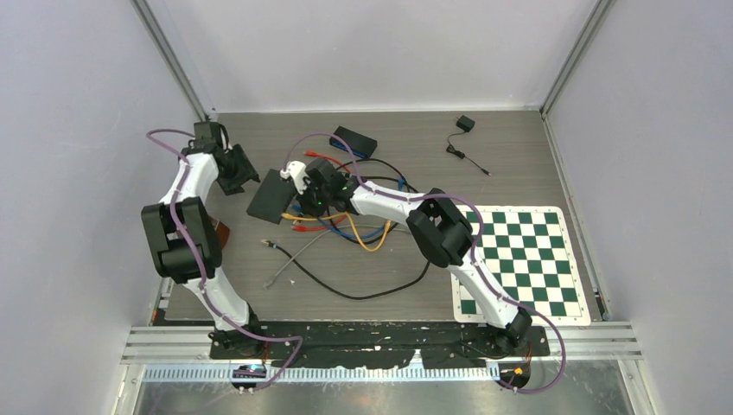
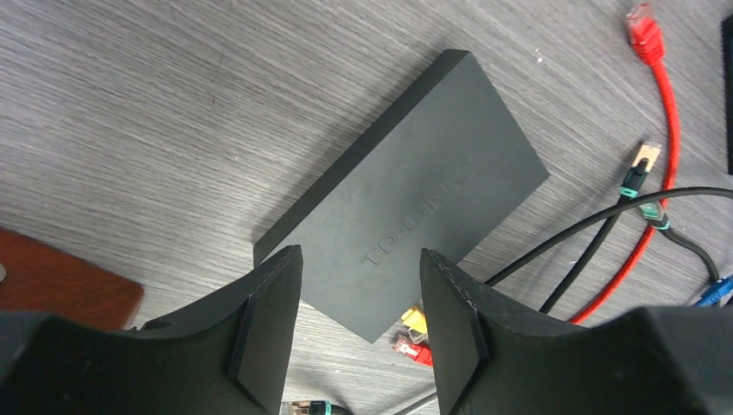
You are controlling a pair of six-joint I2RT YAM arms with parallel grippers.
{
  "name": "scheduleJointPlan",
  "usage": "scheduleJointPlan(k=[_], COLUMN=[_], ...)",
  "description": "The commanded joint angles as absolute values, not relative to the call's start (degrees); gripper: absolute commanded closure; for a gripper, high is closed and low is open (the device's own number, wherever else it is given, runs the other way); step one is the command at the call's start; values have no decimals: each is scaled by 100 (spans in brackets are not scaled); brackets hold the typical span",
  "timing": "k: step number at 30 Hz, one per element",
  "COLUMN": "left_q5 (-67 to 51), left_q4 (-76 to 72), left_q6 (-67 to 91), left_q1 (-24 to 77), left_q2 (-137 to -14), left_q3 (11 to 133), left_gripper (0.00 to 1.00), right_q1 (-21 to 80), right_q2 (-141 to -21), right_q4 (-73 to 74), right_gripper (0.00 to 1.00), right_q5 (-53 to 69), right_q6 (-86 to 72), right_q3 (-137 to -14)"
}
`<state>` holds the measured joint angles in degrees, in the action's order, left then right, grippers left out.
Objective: Insert the plug into the switch port
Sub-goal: Pick up the connector from the center of the board.
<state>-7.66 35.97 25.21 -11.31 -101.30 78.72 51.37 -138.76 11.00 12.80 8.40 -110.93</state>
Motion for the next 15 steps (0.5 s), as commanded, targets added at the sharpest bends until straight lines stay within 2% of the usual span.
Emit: scheduleJointPlan(k=[1,15], left_q5=[-769,-1112], left_q4=[3847,4202], left_q6=[2347,2164], left_q1=[-1129,-1134], left_q2=[-10453,-11046], left_q3=[8242,8628], left_gripper=[44,43], right_q1=[5120,5017], right_q2=[-13349,-13257], right_q4=[537,-129], right_gripper=[95,95], right_q5=[1601,1930], right_q6=[661,273], right_q3=[-10923,-10581])
